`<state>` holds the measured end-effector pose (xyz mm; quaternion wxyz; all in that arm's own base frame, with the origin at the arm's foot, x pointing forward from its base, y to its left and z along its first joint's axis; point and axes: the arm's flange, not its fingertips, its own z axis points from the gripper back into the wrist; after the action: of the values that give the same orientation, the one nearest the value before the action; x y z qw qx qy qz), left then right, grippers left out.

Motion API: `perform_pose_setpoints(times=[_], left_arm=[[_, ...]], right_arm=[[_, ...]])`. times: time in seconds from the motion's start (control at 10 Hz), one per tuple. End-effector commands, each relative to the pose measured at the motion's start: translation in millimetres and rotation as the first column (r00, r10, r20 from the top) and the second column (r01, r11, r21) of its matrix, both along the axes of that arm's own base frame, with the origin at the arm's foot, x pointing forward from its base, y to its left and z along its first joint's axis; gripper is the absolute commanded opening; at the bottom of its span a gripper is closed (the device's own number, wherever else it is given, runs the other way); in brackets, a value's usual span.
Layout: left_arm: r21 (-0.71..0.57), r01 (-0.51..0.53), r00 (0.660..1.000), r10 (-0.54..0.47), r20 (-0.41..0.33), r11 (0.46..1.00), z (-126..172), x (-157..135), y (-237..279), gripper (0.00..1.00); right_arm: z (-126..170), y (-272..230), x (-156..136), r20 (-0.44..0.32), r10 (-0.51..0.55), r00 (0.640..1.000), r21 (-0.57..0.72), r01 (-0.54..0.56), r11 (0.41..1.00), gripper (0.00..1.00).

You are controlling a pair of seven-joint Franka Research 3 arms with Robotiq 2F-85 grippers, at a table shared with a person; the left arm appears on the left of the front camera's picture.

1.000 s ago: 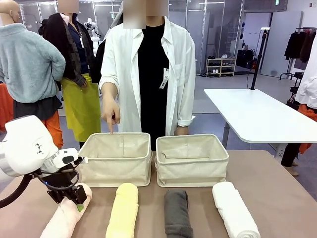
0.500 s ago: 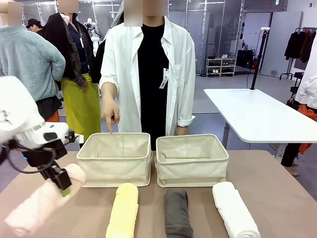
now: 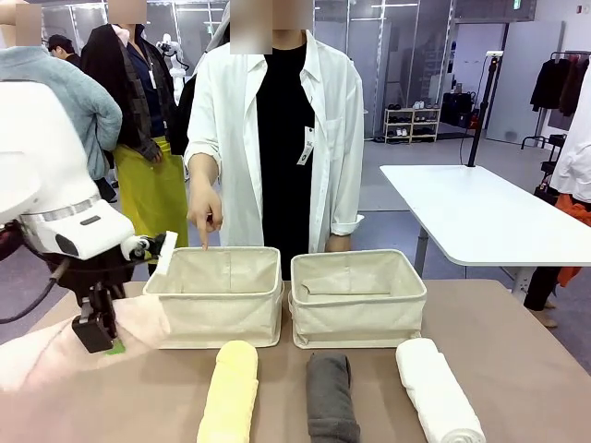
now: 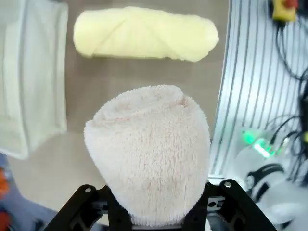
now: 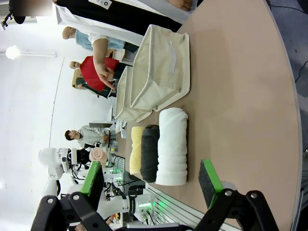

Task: Divide the towels into two baskets.
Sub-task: Pick up one hotel-folded towel and place it in the Fabric basket indicated by the person.

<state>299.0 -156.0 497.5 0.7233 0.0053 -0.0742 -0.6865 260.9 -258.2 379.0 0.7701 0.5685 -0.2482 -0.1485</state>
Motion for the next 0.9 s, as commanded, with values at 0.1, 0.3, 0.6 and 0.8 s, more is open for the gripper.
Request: perform_pose_setpoints(times=[0.1,0.3,0.6,0.8], left_arm=[[0.000,0.000,1.000,0.000,0.000,1.000,0.0,0.0,0.0,0.24],[0.000,0.000,1.000,0.000,0.000,1.000,0.0,0.0,0.0,0.24],[0.066,0.255,0.948,-0.263,0.181,0.965,25.2,43.6,-32.2,0.34],[0.146,0.329,0.925,-0.349,0.148,0.933,31.9,102.2,-57.3,0.34]], right_arm=[[2.4,0.4,-1.9,0.009,0.000,1.000,0.001,0.000,1.000,1.00],[2.4,0.4,-1.9,0.009,0.000,1.000,0.001,0.000,1.000,1.00],[2.4,0.4,-1.9,0.009,0.000,1.000,0.001,0.000,1.000,1.00],[2.4,0.4,-1.9,0.009,0.000,1.000,0.001,0.000,1.000,1.00]])
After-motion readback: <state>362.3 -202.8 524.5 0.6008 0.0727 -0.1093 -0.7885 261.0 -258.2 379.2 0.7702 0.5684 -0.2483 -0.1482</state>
